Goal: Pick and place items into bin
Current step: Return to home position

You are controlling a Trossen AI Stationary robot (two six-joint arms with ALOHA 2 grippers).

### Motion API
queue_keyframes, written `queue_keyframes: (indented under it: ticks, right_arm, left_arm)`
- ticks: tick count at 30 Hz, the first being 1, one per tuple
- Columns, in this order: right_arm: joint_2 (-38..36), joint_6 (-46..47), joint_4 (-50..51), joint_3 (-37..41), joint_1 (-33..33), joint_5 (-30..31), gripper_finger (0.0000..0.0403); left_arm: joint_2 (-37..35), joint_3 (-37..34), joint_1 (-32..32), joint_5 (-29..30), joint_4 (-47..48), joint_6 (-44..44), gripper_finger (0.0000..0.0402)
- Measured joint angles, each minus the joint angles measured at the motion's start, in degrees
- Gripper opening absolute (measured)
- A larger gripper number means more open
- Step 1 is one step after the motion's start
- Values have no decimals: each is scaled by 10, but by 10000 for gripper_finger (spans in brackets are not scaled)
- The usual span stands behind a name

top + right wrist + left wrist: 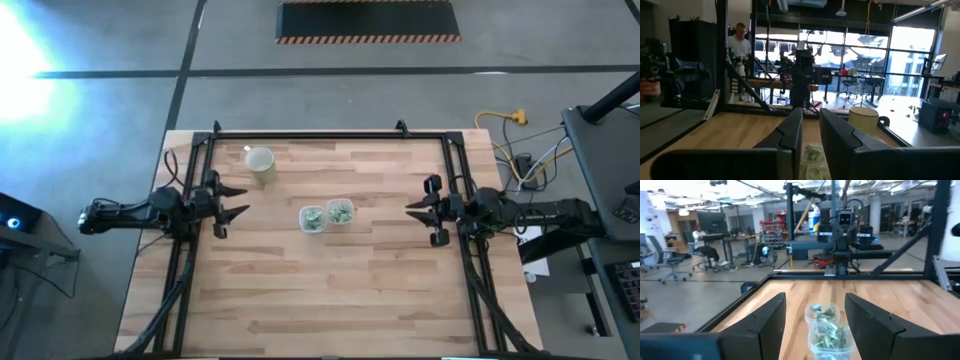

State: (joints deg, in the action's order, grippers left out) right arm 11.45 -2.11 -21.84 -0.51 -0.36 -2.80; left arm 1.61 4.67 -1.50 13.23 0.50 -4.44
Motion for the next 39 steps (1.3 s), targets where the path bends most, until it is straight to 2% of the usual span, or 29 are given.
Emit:
queue_keyframes:
  ticks: [5, 14, 27, 39]
  right_arm:
    - [-6, 1, 8, 0, 0, -1, 56]
    - [-4, -4, 36, 0, 0, -3, 57]
    - [-4, 5, 142, 0, 0, -2, 57]
    - [-6, 6, 105, 0, 0, 0, 57]
  left_arm:
    - [0, -41, -3, -24, -73, -10, 187]
    - [3, -42, -4, -48, -75, -35, 187]
    - [44, -43, -4, -38, -72, -38, 187]
    - [76, -43, -4, -39, -89, -34, 187]
